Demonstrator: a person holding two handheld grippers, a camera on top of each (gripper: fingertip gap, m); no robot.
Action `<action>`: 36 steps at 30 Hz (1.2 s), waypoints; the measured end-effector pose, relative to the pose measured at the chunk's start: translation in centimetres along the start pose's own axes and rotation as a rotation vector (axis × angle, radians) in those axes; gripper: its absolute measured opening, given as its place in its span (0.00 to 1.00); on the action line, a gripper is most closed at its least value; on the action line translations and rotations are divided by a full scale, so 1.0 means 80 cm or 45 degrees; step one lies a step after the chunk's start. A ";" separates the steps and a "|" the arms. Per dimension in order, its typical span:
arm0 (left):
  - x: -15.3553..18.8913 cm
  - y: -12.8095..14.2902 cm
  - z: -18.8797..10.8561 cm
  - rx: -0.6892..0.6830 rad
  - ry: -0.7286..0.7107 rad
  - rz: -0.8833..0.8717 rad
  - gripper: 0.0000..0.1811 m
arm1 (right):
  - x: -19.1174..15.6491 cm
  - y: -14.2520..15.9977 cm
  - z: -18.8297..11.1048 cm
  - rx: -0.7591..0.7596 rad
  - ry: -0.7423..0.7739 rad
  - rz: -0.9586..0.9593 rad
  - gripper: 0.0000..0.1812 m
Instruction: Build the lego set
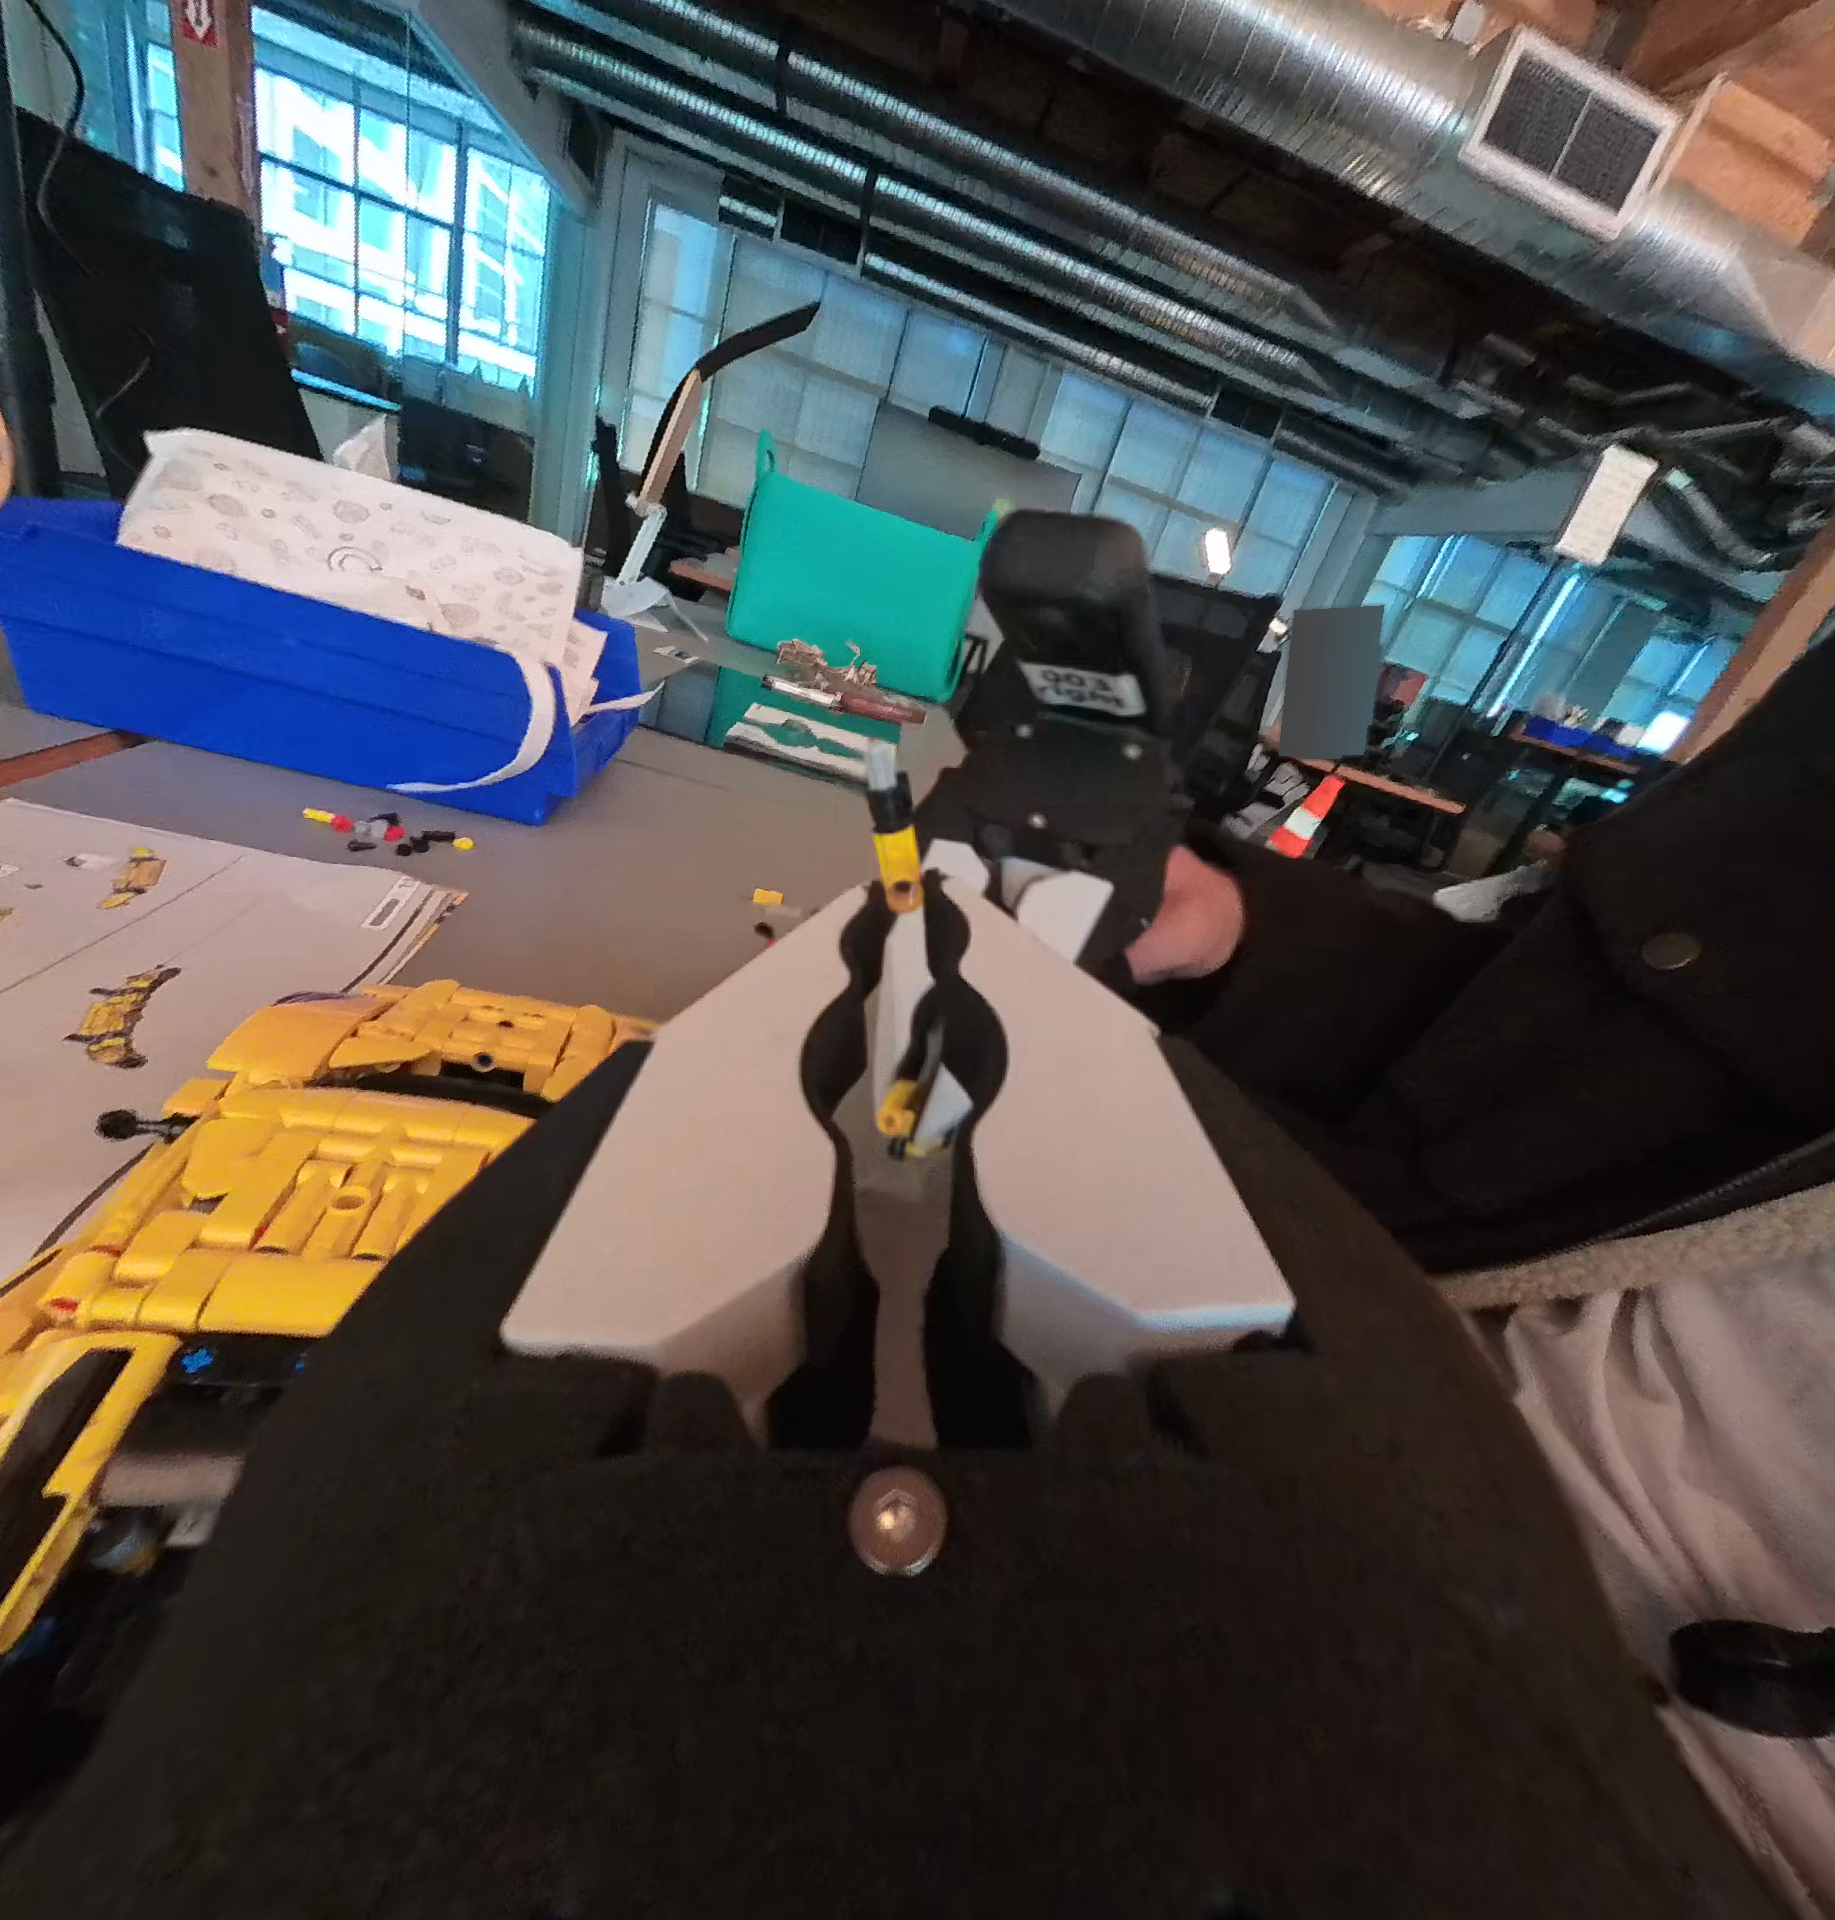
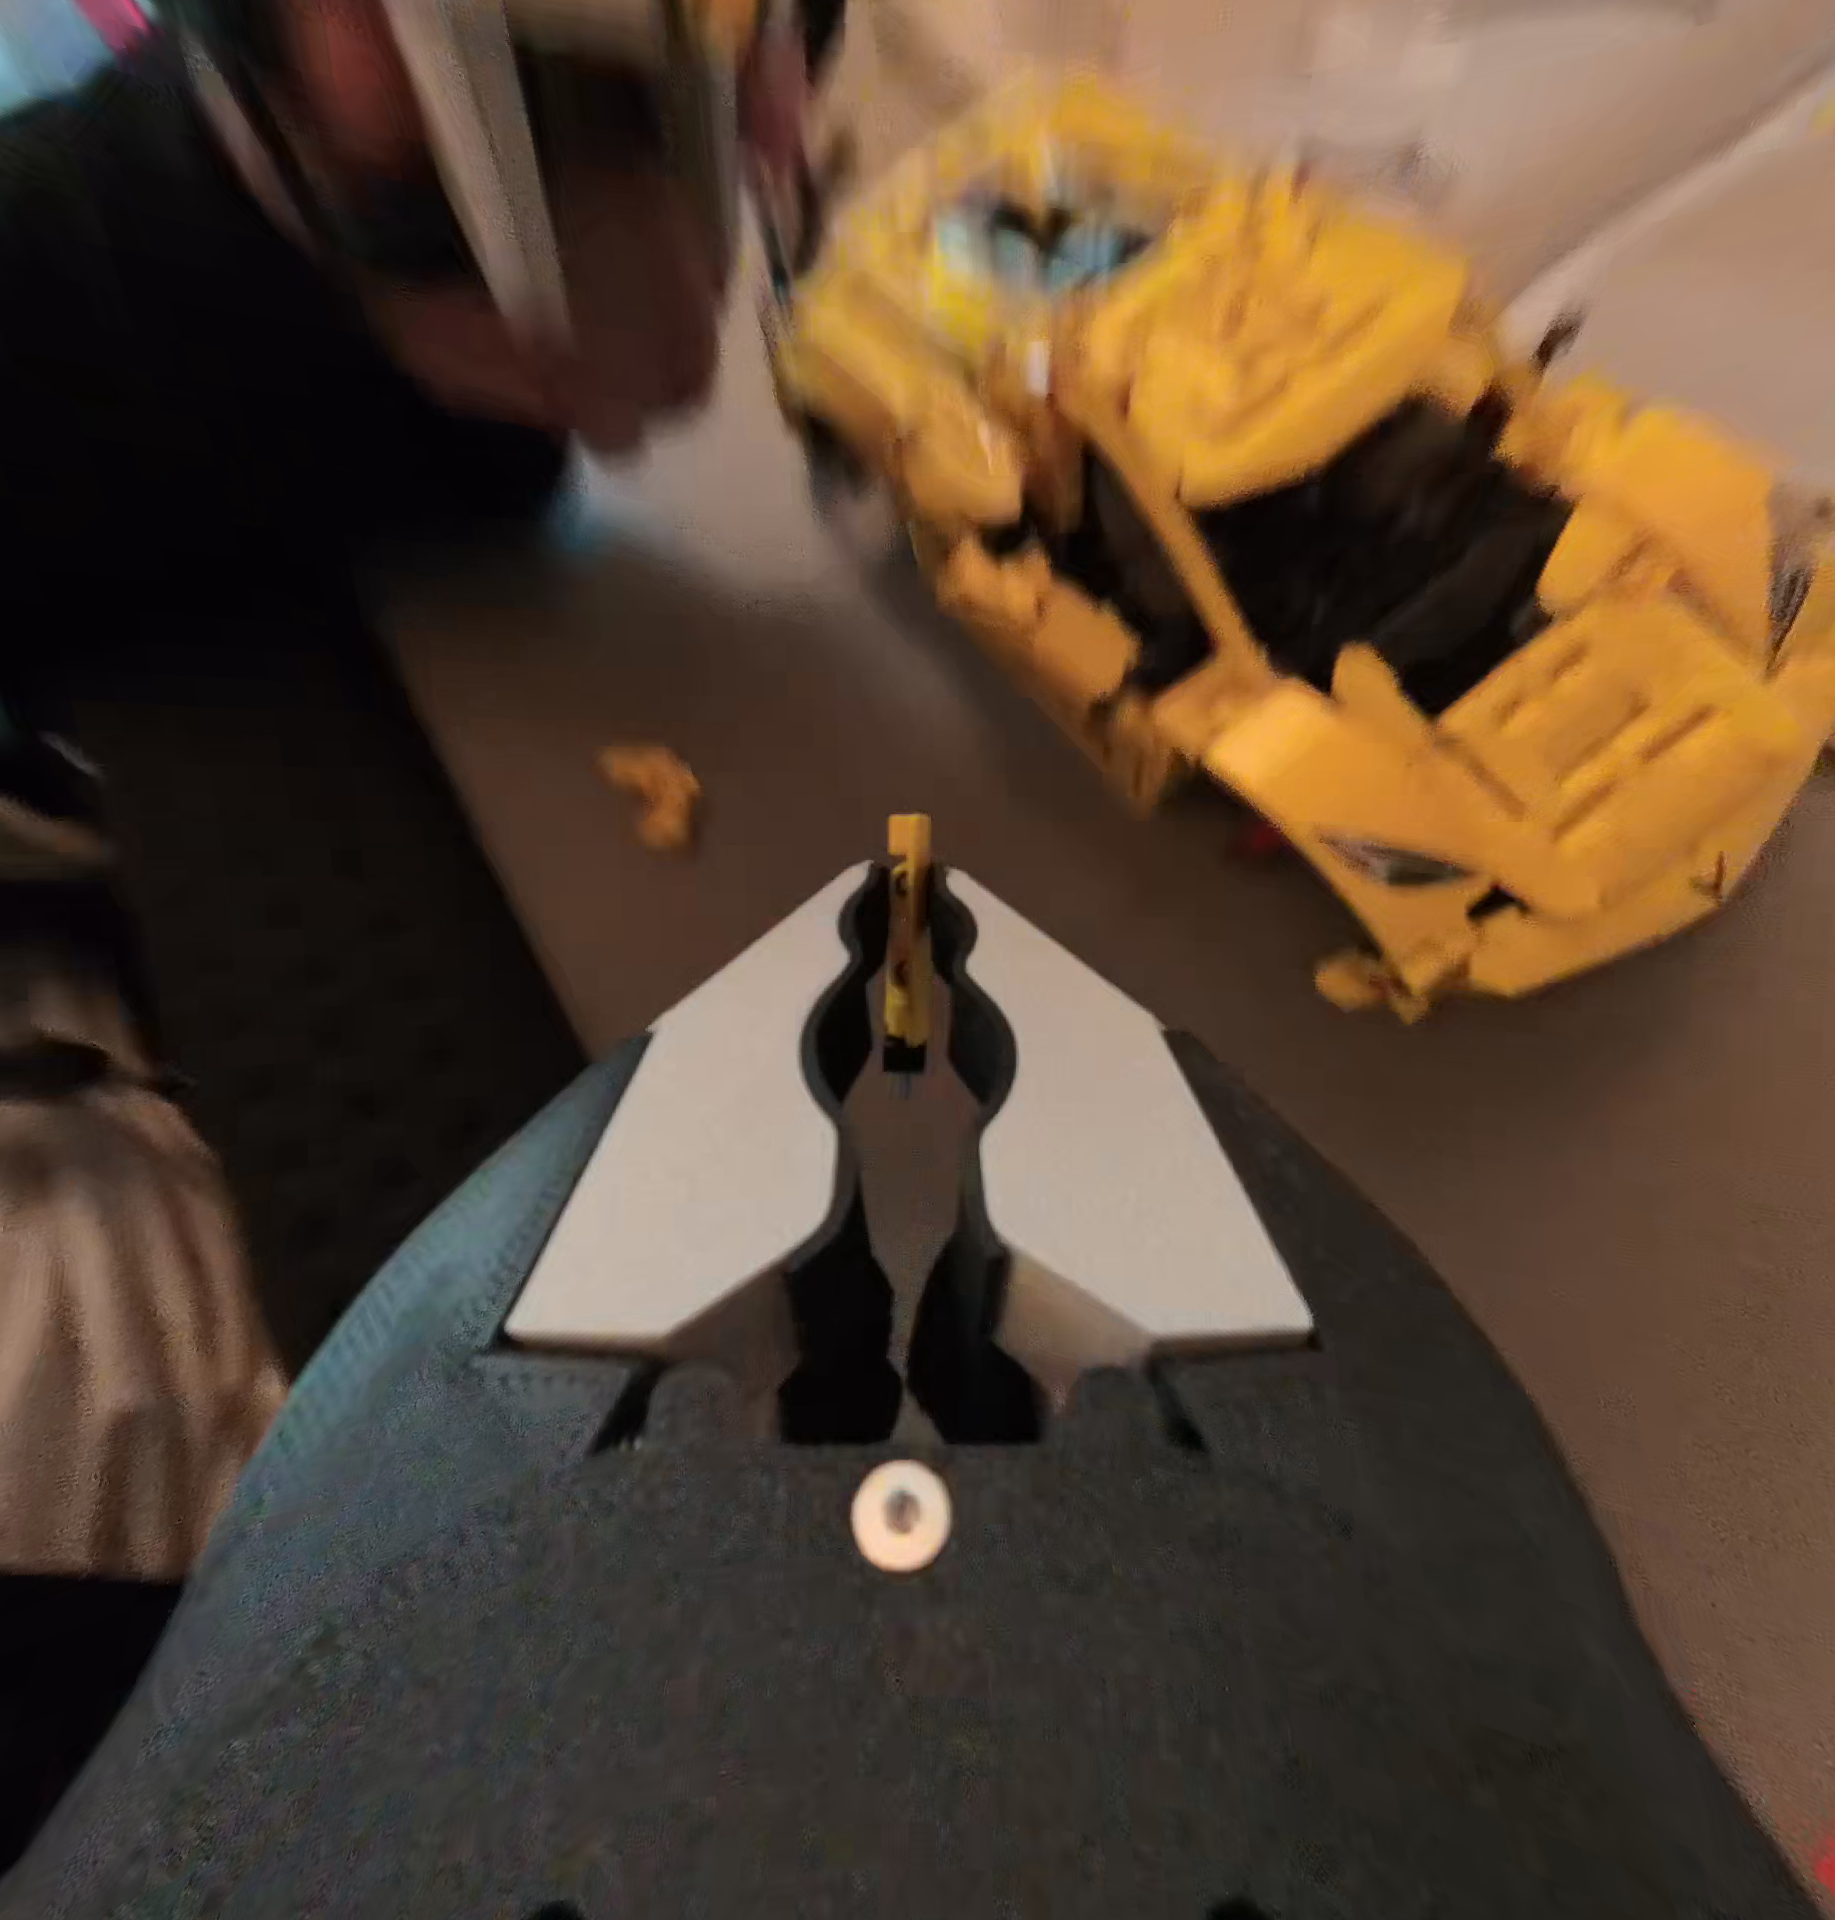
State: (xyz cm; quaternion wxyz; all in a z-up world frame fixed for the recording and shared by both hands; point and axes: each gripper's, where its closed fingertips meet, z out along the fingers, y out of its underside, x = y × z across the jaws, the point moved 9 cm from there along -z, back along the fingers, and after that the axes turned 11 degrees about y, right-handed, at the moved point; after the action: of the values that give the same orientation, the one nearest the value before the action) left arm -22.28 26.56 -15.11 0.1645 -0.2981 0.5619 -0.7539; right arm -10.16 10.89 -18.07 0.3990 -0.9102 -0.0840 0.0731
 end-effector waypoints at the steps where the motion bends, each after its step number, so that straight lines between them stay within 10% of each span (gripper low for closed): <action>1: 0.002 -0.003 -0.001 0.035 0.028 -0.011 0.03 | 0.002 -0.011 -0.008 0.153 -0.094 0.107 0.04; 5: 0.007 -0.010 -0.005 0.159 0.122 -0.076 0.03 | 0.007 -0.043 -0.029 0.685 -0.465 0.475 0.04; 10: 0.009 -0.012 -0.005 0.217 0.163 -0.112 0.03 | -0.011 -0.066 -0.026 0.903 -0.526 0.518 0.03; 36: 0.010 -0.014 -0.005 0.232 0.136 -0.083 0.03 | -0.016 -0.078 -0.019 0.934 -0.400 0.521 0.04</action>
State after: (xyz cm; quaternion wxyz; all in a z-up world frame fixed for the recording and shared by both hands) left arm -23.07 26.78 -13.92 0.1361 -0.2592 0.4891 -0.8216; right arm -11.71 13.69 -12.37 0.6550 -0.6844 0.0694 0.3127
